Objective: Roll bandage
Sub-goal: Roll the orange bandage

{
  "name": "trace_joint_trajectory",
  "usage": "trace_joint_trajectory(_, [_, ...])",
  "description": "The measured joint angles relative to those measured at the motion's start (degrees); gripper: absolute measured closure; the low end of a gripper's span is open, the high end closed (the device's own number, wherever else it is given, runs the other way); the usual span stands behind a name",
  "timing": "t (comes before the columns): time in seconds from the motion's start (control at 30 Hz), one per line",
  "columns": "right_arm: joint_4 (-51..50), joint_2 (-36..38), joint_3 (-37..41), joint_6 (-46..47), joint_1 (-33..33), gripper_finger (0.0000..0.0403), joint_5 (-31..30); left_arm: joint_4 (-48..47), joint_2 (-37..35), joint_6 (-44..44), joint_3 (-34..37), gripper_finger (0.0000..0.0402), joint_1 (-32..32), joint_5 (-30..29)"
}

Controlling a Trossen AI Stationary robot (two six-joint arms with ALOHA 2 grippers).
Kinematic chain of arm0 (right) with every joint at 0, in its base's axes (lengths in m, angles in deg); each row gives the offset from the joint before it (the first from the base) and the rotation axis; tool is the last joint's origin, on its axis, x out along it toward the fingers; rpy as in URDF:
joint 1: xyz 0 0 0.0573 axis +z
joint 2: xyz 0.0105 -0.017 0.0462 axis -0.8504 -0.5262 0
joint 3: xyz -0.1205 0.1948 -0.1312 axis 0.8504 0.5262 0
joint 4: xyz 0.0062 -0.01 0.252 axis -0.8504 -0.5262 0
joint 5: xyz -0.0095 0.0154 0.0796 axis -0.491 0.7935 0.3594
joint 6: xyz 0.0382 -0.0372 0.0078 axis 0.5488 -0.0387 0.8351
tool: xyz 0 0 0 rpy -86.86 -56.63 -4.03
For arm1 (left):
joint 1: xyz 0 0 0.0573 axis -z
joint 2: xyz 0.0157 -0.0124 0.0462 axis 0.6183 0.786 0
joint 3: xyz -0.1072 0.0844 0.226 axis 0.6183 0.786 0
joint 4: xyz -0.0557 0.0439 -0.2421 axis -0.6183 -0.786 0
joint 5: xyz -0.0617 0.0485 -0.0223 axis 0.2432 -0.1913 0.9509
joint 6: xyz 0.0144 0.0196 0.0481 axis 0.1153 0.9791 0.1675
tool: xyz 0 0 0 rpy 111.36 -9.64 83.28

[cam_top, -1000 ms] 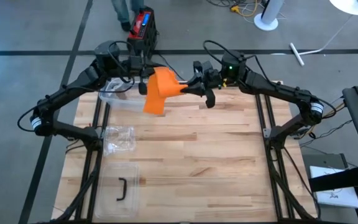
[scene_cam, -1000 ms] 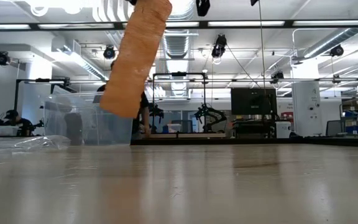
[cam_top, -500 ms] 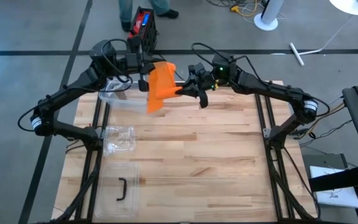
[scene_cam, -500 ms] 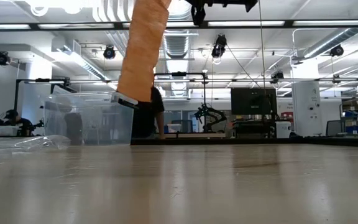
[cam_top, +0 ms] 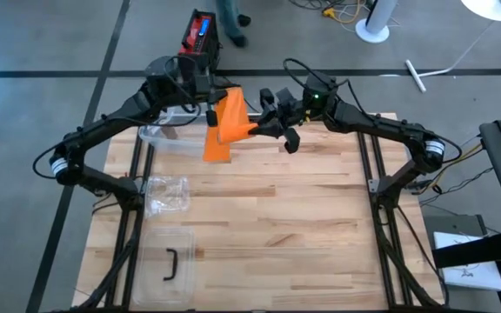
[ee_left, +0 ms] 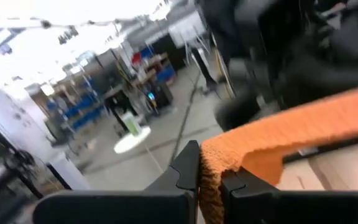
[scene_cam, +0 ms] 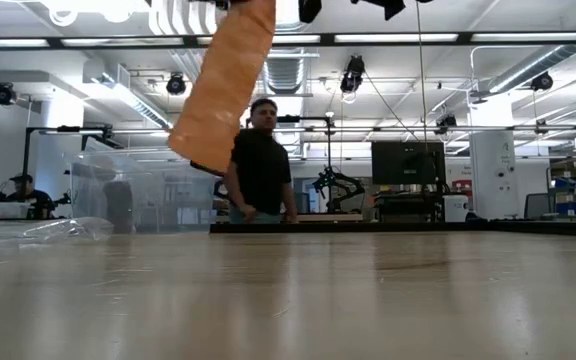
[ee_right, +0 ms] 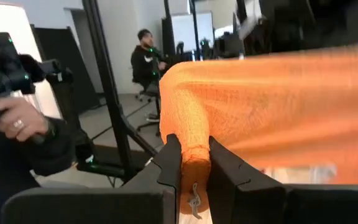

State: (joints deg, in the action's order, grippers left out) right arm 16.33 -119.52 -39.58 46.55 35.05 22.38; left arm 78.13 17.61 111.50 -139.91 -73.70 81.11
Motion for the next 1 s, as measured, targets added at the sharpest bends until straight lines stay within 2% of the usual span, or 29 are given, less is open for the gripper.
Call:
trace_joint_trajectory(0.23, [-2.9, 1.1, 0.0, -1.0, -0.9, 0.0364, -4.8, -4.7, -0.1, 0.0, 0.0, 0.0401, -0.1, -0.8])
trace_joint_trajectory(0.47, [-6.0, -0.2, 0.0, -0.6, -2.1, 0.0364, -5.5, -3.4, -3.8, 0.7, -2.5, 0.0401, -0.1, -1.1])
trace_joint_trajectory(1.0, [-2.8, -5.3, -0.3, 8.0, -1.8, 0.0364, -5.5, -2.6, -4.0, 2.2, -7.4, 0.0401, 0.7, 0.4])
